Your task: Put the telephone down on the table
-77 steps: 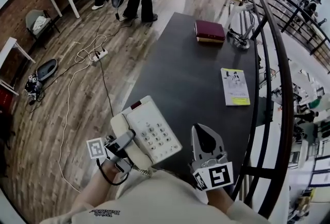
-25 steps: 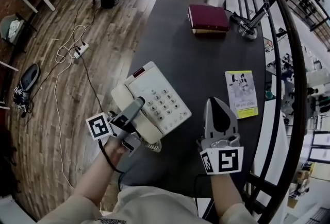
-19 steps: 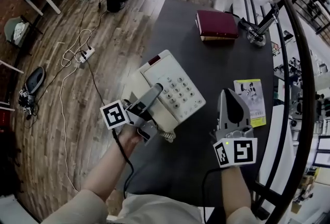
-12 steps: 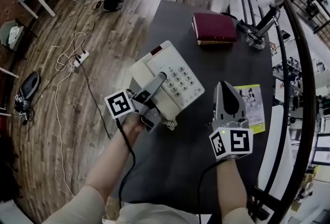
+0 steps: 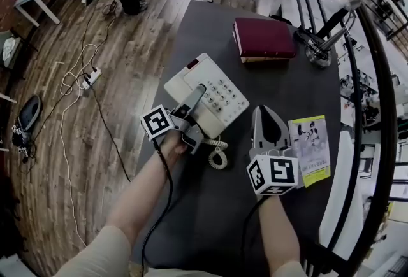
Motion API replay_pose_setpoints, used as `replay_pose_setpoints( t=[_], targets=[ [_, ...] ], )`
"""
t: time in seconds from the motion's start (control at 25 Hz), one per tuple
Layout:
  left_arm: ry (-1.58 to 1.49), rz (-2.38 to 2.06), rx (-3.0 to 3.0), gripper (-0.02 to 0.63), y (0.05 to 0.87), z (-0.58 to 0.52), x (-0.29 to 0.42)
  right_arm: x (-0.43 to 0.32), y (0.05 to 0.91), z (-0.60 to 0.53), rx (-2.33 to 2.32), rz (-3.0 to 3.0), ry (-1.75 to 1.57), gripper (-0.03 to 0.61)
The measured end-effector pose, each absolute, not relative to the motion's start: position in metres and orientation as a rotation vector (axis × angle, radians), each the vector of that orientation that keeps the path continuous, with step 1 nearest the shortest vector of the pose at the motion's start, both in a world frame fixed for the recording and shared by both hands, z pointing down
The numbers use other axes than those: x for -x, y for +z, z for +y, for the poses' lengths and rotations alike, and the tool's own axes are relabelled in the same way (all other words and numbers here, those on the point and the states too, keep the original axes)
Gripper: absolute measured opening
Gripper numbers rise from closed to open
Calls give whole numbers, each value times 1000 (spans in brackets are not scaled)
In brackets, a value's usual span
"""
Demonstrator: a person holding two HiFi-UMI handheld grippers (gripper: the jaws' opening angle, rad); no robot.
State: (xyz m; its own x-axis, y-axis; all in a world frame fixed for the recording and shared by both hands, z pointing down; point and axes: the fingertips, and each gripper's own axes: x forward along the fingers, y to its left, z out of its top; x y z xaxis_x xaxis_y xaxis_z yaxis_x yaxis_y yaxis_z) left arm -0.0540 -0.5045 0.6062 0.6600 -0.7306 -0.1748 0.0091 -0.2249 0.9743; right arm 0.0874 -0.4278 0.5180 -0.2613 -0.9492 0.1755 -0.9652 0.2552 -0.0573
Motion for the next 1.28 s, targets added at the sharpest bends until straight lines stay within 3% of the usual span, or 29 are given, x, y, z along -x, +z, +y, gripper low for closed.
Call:
replay_pose_setpoints(
  t=[0.36, 1.28],
  targets=[
    [-765, -597, -1625, 480, 648, -546, 45, -78, 551, -433, -1738, -2419, 292, 2],
    [-208, -933, -1482, 484, 673, -553, 30, -77, 576, -379, -1691, -2414, 563, 2]
  ],
)
